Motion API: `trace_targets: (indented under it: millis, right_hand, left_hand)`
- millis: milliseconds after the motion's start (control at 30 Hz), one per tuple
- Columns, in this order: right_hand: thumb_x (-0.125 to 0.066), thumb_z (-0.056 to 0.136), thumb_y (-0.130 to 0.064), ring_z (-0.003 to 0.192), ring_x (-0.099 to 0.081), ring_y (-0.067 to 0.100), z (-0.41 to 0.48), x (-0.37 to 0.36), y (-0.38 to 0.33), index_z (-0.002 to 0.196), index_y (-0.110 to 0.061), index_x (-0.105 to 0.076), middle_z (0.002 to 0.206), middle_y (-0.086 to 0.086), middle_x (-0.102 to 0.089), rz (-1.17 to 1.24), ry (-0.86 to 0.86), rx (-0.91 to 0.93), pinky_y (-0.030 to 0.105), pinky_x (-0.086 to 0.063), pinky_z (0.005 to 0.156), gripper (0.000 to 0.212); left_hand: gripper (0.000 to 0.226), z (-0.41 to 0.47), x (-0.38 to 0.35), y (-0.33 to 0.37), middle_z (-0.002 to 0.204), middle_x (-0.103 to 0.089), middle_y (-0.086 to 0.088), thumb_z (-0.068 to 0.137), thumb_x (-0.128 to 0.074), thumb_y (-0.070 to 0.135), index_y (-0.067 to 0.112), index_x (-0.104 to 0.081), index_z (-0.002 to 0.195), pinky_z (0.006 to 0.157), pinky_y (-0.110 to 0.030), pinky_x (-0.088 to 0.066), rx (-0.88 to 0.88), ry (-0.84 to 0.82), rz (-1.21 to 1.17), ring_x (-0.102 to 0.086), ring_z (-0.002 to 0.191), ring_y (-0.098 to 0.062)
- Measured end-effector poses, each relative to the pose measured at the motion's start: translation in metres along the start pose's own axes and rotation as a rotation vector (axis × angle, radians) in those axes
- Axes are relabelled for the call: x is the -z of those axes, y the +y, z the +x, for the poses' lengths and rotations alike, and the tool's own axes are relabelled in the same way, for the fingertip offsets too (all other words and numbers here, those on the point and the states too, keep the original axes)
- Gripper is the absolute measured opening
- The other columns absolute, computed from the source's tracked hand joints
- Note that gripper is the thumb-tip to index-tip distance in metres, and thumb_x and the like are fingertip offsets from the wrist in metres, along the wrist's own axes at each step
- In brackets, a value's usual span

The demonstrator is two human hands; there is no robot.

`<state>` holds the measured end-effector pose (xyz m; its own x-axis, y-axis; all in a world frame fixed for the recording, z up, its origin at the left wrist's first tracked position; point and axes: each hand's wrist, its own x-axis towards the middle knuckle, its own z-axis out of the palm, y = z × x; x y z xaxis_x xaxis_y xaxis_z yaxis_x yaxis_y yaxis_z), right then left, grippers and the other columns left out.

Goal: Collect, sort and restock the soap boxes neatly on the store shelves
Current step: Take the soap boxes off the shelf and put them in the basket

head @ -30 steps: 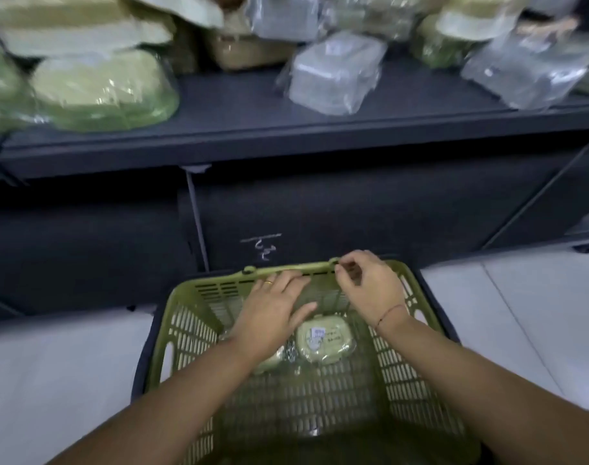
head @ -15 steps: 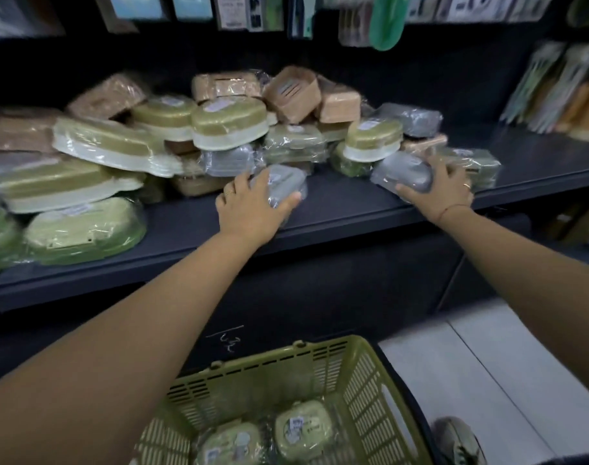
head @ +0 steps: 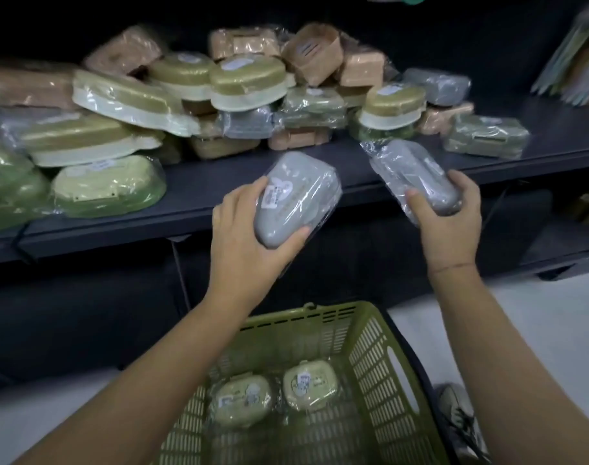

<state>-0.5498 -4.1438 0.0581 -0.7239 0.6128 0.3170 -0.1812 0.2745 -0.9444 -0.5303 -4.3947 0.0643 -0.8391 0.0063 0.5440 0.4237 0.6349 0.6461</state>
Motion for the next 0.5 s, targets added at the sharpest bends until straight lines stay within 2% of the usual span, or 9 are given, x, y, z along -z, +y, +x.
trace_targets:
  millis: [67, 133, 233, 300, 400, 500]
  right_hand:
    - [-0.076, 0.074, -0.040, 0.113, -0.055, 0.006, -0.055, -0.001, 0.011, 0.125, -0.034, -0.051, 0.131, -0.001, -0.050, 0.087, 0.042, -0.028, 0.020, -0.045, 0.095, 0.058]
    - [-0.077, 0.077, -0.033, 0.115, -0.053, 0.007, -0.111, -0.004, 0.028, 0.127, -0.033, -0.050, 0.129, -0.006, -0.048, 0.065, 0.108, -0.090, 0.021, -0.046, 0.095, 0.057]
    - [-0.078, 0.075, -0.031, 0.115, -0.049, 0.011, -0.181, -0.007, 0.065, 0.127, -0.034, -0.049, 0.125, -0.007, -0.041, -0.086, 0.121, -0.237, 0.026, -0.045, 0.096, 0.060]
    - [-0.079, 0.071, -0.034, 0.114, -0.050, 0.017, -0.208, -0.004, 0.096, 0.129, -0.033, -0.049, 0.125, -0.004, -0.041, -0.240, -0.005, -0.309, 0.034, -0.047, 0.095, 0.066]
    - [-0.082, 0.071, -0.032, 0.107, -0.050, 0.020, -0.227, 0.001, 0.138, 0.132, -0.030, -0.047, 0.126, 0.003, -0.042, -0.528, -0.385, -0.431, 0.034, -0.048, 0.087, 0.070]
    - [-0.082, 0.072, -0.024, 0.116, -0.049, 0.025, -0.231, 0.003, 0.166, 0.136, -0.024, -0.045, 0.129, 0.006, -0.042, -0.568, -0.620, -0.497, 0.037, -0.045, 0.098, 0.074]
  left_hand:
    - [0.077, -0.049, 0.010, -0.021, 0.135, -0.045, 0.003, 0.075, -0.067, 0.055, 0.019, -0.045, 0.140, 0.102, -0.006, -0.021, 0.003, -0.026, 0.000, -0.036, 0.121, -0.010]
    - [0.079, -0.093, 0.012, -0.053, 0.136, -0.045, 0.000, 0.075, -0.063, 0.058, 0.017, -0.045, 0.140, 0.105, -0.011, -0.021, 0.069, -0.089, 0.076, -0.037, 0.124, -0.013]
    - [0.081, -0.152, 0.005, -0.106, 0.137, -0.044, -0.003, 0.078, -0.054, 0.065, 0.018, -0.041, 0.143, 0.104, -0.034, -0.036, 0.174, -0.272, 0.259, -0.039, 0.122, -0.020]
    - [0.080, -0.182, -0.002, -0.134, 0.137, -0.043, -0.005, 0.081, -0.051, 0.066, 0.019, -0.037, 0.144, 0.099, -0.042, -0.044, 0.196, -0.417, 0.345, -0.043, 0.119, -0.023]
    - [0.076, -0.210, -0.015, -0.159, 0.136, -0.045, -0.006, 0.083, -0.054, 0.060, 0.017, -0.039, 0.144, 0.099, -0.044, -0.047, 0.235, -0.570, 0.415, -0.048, 0.119, -0.026]
    - [0.076, -0.225, -0.026, -0.175, 0.134, -0.052, -0.007, 0.079, -0.070, 0.050, 0.016, -0.045, 0.141, 0.098, -0.044, -0.048, 0.210, -0.689, 0.510, -0.054, 0.118, -0.028]
